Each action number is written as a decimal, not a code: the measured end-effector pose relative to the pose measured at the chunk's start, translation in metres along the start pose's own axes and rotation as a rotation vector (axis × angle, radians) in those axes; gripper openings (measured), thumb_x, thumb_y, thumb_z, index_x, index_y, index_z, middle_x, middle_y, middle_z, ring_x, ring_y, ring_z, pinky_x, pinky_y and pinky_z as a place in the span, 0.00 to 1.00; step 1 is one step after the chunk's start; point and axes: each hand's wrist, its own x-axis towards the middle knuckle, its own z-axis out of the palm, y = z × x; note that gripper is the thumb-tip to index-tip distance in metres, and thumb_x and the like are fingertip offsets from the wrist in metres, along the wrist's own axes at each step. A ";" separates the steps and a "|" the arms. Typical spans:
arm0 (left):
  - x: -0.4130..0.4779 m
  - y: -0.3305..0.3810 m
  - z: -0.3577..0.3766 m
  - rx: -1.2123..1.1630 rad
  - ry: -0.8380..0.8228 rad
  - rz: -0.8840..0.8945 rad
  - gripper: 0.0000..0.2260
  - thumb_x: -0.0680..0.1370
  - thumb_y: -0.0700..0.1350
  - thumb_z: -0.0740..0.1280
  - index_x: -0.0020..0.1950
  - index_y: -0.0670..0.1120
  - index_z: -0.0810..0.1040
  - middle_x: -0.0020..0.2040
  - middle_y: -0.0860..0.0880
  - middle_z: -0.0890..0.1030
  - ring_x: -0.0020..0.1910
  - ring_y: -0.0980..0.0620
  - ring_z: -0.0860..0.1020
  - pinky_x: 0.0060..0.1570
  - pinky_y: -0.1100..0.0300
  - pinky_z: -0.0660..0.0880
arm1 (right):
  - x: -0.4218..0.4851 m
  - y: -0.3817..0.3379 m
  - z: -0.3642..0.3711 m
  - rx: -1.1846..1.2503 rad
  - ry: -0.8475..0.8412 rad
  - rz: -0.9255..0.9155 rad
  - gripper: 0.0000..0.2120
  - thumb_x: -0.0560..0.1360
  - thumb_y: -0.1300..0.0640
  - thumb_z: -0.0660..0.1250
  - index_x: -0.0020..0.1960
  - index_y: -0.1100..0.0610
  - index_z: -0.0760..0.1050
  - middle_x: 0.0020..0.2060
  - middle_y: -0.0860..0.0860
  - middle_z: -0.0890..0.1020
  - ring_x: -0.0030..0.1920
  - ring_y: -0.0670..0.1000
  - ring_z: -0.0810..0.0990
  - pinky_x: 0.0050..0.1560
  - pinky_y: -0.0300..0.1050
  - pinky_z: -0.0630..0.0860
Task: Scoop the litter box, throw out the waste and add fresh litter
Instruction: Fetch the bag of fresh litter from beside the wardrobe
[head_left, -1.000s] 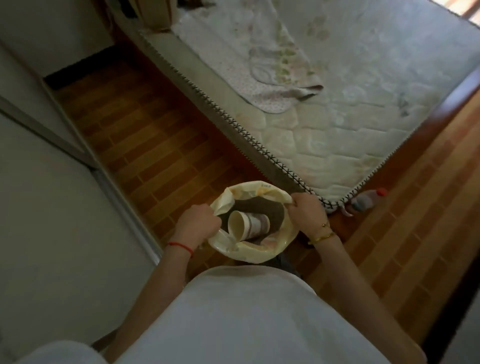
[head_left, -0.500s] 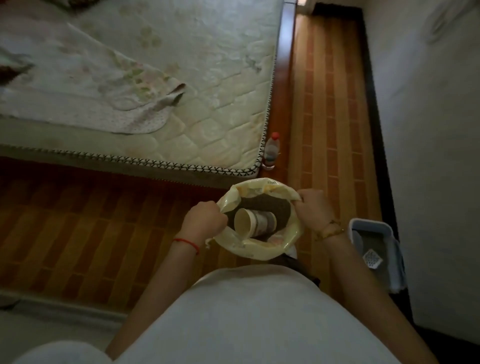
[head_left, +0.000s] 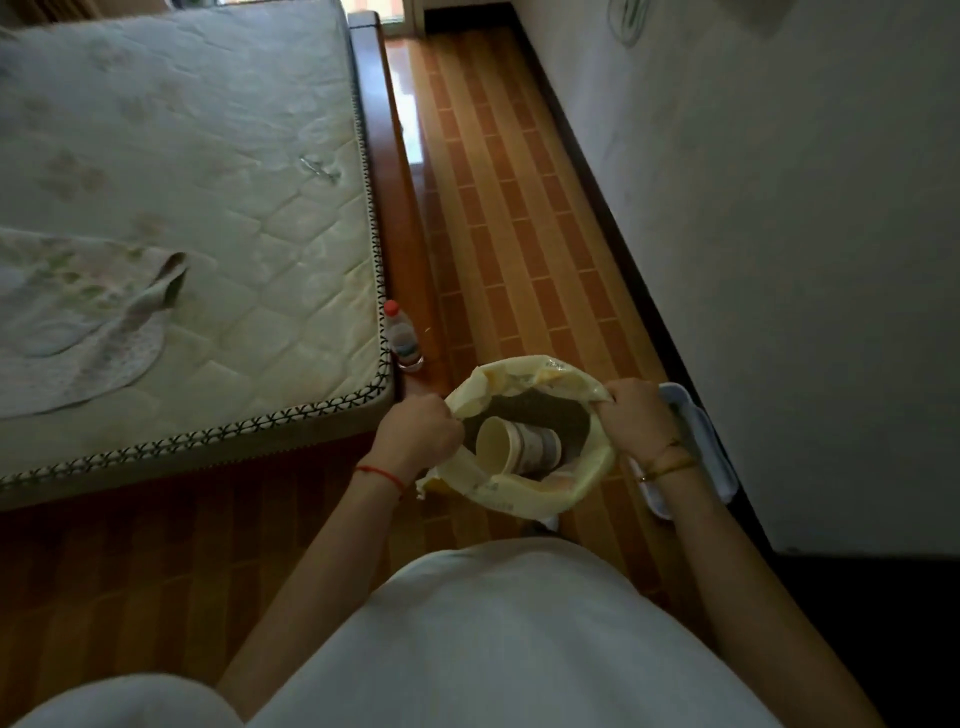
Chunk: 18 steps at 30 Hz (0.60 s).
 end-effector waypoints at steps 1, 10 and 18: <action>0.007 0.013 0.001 0.006 -0.010 0.011 0.13 0.78 0.48 0.63 0.53 0.40 0.80 0.45 0.45 0.82 0.43 0.48 0.82 0.47 0.52 0.82 | 0.006 0.008 -0.008 0.006 -0.002 0.010 0.11 0.75 0.62 0.61 0.36 0.63 0.76 0.34 0.58 0.78 0.36 0.58 0.76 0.29 0.41 0.63; 0.077 0.125 0.004 0.116 -0.023 0.095 0.14 0.79 0.49 0.62 0.52 0.40 0.81 0.42 0.47 0.80 0.40 0.50 0.81 0.35 0.61 0.77 | 0.074 0.082 -0.071 0.044 0.045 0.054 0.20 0.76 0.63 0.61 0.26 0.54 0.63 0.25 0.51 0.66 0.28 0.50 0.67 0.26 0.38 0.58; 0.142 0.214 0.002 0.185 -0.021 0.174 0.15 0.79 0.50 0.61 0.50 0.41 0.81 0.42 0.47 0.82 0.39 0.50 0.82 0.39 0.57 0.82 | 0.141 0.141 -0.121 0.040 0.090 0.092 0.21 0.76 0.60 0.62 0.26 0.52 0.63 0.25 0.51 0.68 0.31 0.54 0.71 0.30 0.40 0.62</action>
